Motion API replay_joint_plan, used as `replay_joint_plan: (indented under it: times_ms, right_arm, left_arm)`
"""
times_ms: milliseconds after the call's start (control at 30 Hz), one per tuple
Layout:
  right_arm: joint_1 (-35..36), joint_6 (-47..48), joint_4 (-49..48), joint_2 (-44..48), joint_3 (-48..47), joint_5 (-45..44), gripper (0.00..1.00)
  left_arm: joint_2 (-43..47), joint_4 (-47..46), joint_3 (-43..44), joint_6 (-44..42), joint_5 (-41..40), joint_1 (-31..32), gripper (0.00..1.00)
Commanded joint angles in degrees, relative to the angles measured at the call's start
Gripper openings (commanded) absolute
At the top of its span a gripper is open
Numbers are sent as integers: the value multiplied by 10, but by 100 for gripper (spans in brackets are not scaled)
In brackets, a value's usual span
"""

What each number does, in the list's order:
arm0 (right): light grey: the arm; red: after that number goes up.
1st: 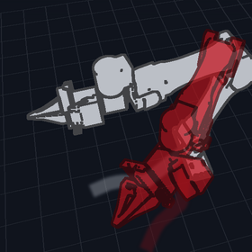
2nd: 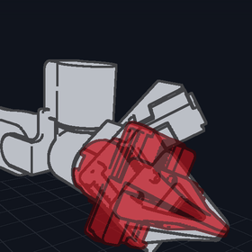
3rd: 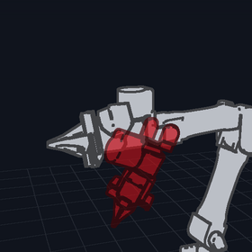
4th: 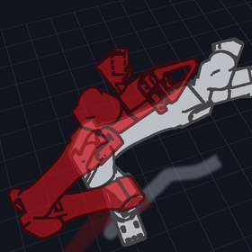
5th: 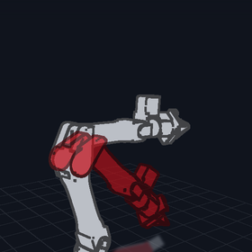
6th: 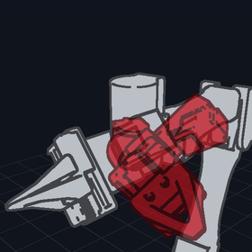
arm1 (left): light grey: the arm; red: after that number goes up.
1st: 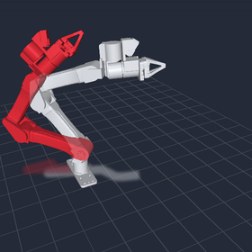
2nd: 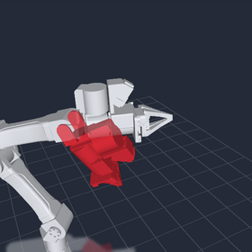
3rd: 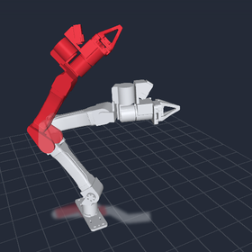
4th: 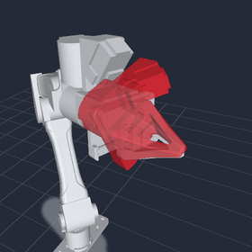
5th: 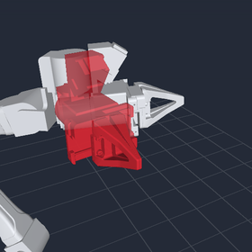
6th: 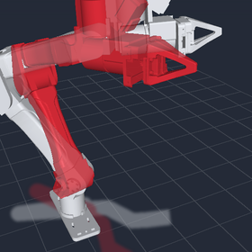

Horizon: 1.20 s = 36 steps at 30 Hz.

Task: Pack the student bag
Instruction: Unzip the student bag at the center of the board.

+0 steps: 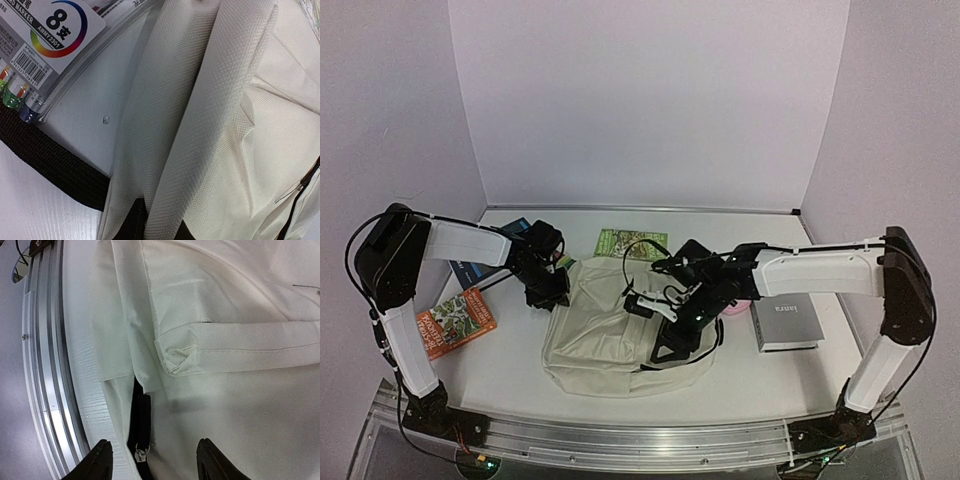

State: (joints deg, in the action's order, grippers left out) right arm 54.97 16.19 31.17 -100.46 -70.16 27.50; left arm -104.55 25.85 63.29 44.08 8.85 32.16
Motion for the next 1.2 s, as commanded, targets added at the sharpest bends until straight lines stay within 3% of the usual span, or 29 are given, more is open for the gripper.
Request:
replay_joint_plan:
  times_ms: [0, 800, 1167]
  right_arm:
    - [4, -24, -25, -30, -29, 19, 55]
    - [25, -31, -36, -106, -55, 26, 42]
    - [25, -30, -36, -71, -50, 8, 1]
  left_arm:
    - [9, -41, -5, 13, 4, -1, 14]
    - [2, -45, -9, 15, 8, -1, 15]
    - [0, -28, -3, 12, -2, -1, 15]
